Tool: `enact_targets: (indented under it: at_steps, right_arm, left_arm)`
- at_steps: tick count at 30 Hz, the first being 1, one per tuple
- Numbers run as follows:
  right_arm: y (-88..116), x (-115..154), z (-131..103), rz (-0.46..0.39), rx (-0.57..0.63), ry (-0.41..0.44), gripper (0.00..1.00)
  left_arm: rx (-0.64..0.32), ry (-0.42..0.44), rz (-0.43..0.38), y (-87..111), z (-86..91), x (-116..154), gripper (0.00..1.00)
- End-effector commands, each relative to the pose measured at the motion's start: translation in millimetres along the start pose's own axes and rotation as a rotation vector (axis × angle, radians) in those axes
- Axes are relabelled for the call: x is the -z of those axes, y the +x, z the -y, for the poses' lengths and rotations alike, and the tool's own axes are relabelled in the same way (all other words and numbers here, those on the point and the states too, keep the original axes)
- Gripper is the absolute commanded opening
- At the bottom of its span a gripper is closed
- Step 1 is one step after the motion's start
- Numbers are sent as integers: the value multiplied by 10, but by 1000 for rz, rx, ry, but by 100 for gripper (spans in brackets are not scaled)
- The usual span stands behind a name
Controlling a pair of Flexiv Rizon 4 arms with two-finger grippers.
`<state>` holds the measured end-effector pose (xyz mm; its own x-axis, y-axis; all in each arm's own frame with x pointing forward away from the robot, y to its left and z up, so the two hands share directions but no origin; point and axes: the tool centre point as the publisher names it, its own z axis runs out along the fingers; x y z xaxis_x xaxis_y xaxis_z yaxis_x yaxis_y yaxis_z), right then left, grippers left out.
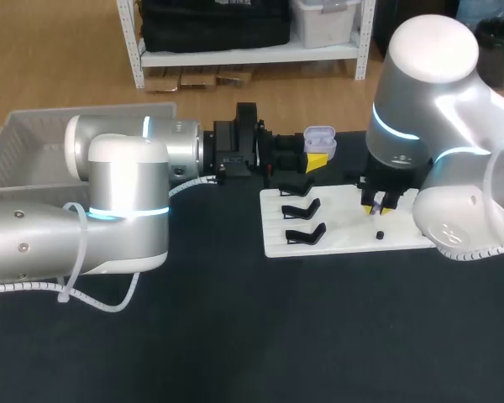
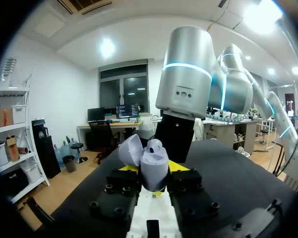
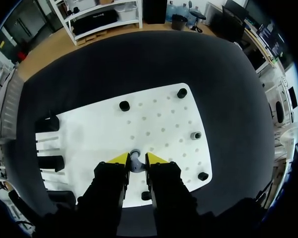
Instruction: Pick up each earbud case from the left stands, insert the matching earbuds, close the lid, and place the case in the box.
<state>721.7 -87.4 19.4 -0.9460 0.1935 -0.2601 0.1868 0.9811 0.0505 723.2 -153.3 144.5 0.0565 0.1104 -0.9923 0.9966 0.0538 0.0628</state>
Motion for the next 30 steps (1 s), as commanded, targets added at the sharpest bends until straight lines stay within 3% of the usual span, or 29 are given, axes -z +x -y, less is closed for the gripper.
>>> enact_targets:
  at_steps: [1, 9, 17, 25, 30]
  right_arm:
    - [-24, 77, 9, 1, -1, 2, 0]
    - [-34, 346, 63, -29, 29, 0, 0]
    - [144, 1037, 191, -110, 271, 5, 0]
    - [217, 1794, -73, -101, 468, -29, 0]
    - [193, 2125, -339, -65, 547, -66, 0]
  left_arm:
    - [-3, -3, 5, 10, 3, -1, 0]
    - [-3, -3, 5, 10, 3, -1, 0]
    - [-3, -3, 5, 10, 3, -1, 0]
    - [-3, -3, 5, 10, 3, -1, 0]
    - [-3, -3, 5, 10, 3, -1, 0]
